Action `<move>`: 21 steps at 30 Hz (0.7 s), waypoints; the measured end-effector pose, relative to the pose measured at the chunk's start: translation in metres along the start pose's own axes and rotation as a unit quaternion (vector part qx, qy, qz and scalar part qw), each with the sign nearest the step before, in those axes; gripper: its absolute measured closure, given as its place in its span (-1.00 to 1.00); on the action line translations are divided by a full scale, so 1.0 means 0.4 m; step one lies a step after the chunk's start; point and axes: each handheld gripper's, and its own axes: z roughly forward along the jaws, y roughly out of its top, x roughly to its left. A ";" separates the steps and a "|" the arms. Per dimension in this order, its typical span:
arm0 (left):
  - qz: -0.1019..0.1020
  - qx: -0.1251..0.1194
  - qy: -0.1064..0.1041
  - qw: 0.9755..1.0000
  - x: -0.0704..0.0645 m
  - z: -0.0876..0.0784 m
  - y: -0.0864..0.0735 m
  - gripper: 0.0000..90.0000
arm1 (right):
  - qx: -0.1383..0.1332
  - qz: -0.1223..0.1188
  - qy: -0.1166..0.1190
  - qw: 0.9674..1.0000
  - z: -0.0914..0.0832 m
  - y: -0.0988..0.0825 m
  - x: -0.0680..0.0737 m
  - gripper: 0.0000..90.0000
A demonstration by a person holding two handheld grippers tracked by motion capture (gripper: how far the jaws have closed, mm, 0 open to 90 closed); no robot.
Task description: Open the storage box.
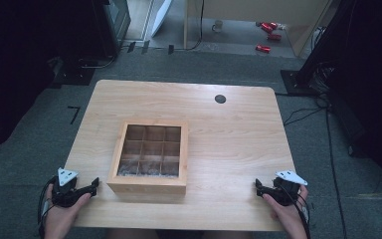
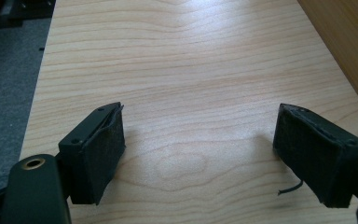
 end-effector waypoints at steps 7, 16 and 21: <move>0.003 0.001 -0.005 1.000 0.000 -0.004 -0.001 -0.62 | -0.001 -0.003 0.001 1.000 0.001 0.000 0.000 -0.87; -0.040 -0.065 -0.053 0.996 0.043 -0.062 0.008 -0.44 | 0.000 -0.003 0.002 1.000 0.002 0.002 0.001 -0.87; -0.023 -0.098 -0.107 0.989 0.033 -0.114 -0.005 -0.35 | 0.000 -0.003 0.001 1.000 0.002 0.002 0.002 -0.86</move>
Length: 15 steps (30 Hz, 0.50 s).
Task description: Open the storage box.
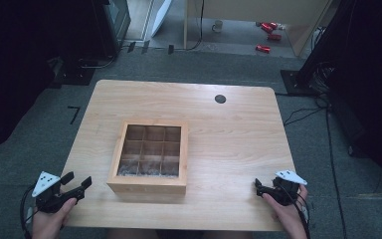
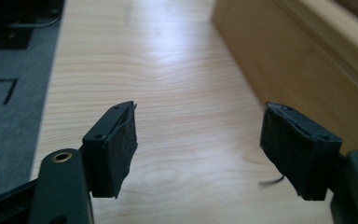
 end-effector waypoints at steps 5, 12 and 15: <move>0.019 -0.007 -0.046 0.999 -0.030 -0.014 -0.013 -0.25 | 0.000 0.003 -0.001 1.000 0.001 0.001 0.002 -0.86; 0.048 0.006 -0.089 0.995 -0.065 0.003 -0.019 -0.10 | -0.001 0.000 -0.001 1.000 0.004 0.004 0.006 -0.86; 0.050 0.006 -0.118 0.992 -0.077 0.008 -0.018 -0.05 | -0.002 0.000 -0.001 1.000 0.004 0.004 0.006 -0.85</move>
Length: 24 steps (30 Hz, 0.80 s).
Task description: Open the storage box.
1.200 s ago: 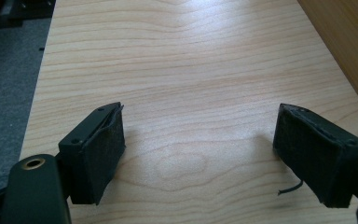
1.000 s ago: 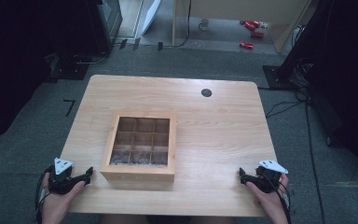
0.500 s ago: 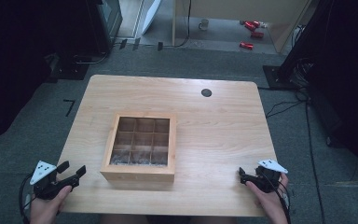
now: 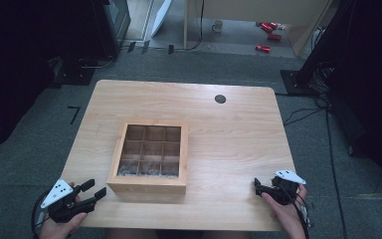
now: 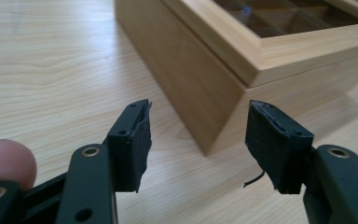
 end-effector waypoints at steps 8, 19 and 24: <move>0.006 0.012 -0.007 1.000 -0.021 0.023 0.007 0.10 | -0.001 -0.008 0.000 1.000 -0.004 0.006 0.045 -0.72; 0.014 0.019 -0.022 0.999 -0.040 0.050 0.014 0.32 | -0.025 -0.032 0.070 0.997 -0.030 0.039 0.205 -0.70; 0.015 0.021 -0.024 0.999 -0.041 0.054 0.015 0.30 | -0.034 -0.036 0.089 0.995 -0.039 0.053 0.263 -0.69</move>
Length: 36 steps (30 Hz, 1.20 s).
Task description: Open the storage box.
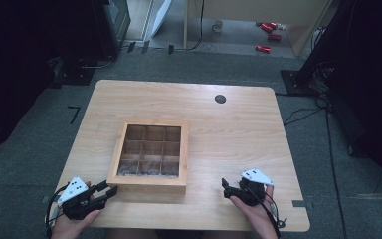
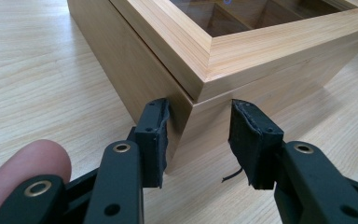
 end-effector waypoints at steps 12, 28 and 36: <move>-0.021 -0.013 -0.017 1.000 0.009 -0.012 0.010 0.38 | -0.021 -0.019 0.060 0.998 -0.015 0.036 0.137 -0.68; -0.009 -0.008 -0.003 1.000 0.000 -0.015 0.022 0.38 | -0.033 -0.047 0.117 0.991 -0.026 0.044 0.240 -0.68; -0.003 -0.007 0.000 1.000 -0.002 -0.017 0.028 0.38 | -0.027 -0.057 0.136 0.989 -0.013 0.036 0.279 -0.68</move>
